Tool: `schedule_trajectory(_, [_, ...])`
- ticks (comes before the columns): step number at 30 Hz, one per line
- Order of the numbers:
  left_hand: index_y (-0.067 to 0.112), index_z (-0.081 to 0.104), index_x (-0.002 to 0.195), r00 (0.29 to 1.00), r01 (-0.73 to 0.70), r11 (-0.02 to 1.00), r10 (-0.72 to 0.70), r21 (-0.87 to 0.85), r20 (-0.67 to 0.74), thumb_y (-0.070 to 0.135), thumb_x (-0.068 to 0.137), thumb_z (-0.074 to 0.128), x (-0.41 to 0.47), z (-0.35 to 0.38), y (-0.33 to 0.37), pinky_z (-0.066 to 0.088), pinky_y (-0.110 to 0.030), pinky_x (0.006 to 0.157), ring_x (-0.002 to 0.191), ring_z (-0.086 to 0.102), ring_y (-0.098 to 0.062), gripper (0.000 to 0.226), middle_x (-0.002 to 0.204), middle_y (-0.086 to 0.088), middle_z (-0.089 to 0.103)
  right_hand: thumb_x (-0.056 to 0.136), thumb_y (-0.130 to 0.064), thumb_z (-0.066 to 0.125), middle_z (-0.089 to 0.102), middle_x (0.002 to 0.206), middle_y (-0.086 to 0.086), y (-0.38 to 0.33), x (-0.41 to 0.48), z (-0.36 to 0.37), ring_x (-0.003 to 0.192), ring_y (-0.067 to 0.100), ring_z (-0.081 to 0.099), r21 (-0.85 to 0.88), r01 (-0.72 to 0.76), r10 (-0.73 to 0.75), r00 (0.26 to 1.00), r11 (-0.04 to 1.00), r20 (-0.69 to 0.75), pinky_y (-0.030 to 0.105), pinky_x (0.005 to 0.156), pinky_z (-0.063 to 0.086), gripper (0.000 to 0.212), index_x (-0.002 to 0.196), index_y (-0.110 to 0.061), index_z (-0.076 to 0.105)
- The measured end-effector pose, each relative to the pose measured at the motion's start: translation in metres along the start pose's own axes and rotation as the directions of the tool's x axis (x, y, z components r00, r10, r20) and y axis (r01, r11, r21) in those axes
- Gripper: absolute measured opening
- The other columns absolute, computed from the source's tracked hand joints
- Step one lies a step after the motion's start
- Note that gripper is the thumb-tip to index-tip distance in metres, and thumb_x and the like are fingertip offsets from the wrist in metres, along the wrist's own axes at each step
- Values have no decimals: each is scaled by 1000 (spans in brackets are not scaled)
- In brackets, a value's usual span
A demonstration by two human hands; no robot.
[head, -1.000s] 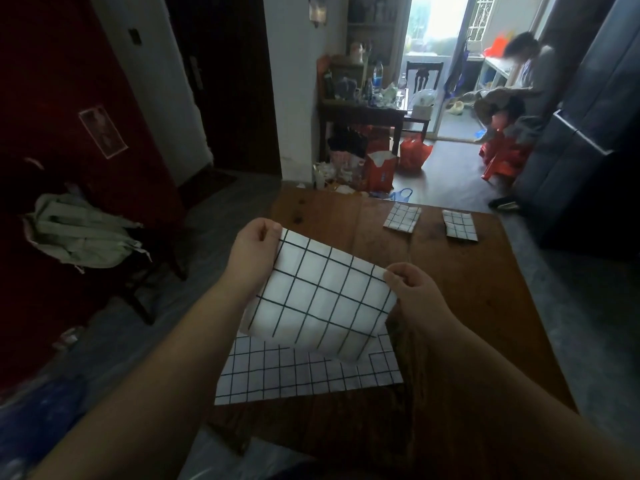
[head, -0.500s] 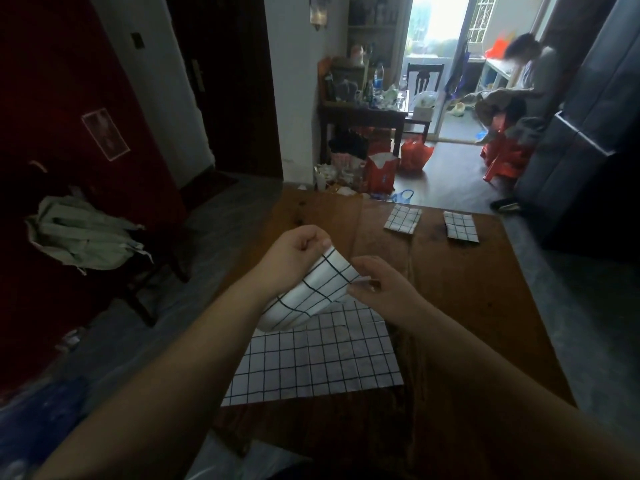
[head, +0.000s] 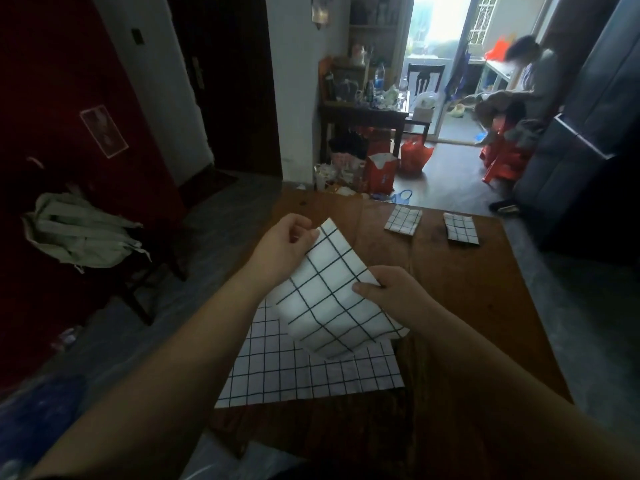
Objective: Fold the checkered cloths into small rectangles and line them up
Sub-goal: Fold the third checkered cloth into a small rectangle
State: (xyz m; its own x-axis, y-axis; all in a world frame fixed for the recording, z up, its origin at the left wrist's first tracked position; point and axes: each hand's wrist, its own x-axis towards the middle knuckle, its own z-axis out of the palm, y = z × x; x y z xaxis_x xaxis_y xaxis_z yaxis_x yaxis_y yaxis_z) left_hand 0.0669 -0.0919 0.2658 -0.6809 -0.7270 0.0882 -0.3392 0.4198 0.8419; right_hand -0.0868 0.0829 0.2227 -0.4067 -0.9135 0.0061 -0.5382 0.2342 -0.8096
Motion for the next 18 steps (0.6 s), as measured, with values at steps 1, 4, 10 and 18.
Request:
schedule_trajectory(1, [25,55,131,1000,30,999,-30,13,7,43,102,57,2,0,-4,44,-22,70,96,58,-5,34,116,8,61,96,-31,65,53,65,7,-1,-1,-3,60,17,51,41,-17,17,1000,999,-18,33,61,43,37,75,-1,58])
schedule_trajectory(4, [20,48,141,990,135,990,-134,37,-36,44,105,50,2,3,-18,45,-23,74,103,56,-9,44,128,4,57,97,-26,65,70,73,6,-8,-6,-12,68,26,67,184,-53,69,994,981,-82,39,69,55,23,82,-9,69])
schedule_trajectory(10, [16,50,135,868,493,843,-460,-213,188,60,104,33,-9,28,-41,56,-47,94,107,66,-28,56,122,-10,66,98,-21,64,74,89,5,-17,-8,-24,80,18,72,277,-127,194,953,952,-231,26,61,57,10,91,-17,71])
schedule_trajectory(18, [16,60,130,808,562,717,-370,-412,458,51,106,41,-12,40,-36,55,-52,100,116,66,-34,46,125,-14,68,100,-22,60,74,94,2,-15,-19,-31,84,15,72,368,-147,256,929,918,-266,23,61,56,10,98,-21,70])
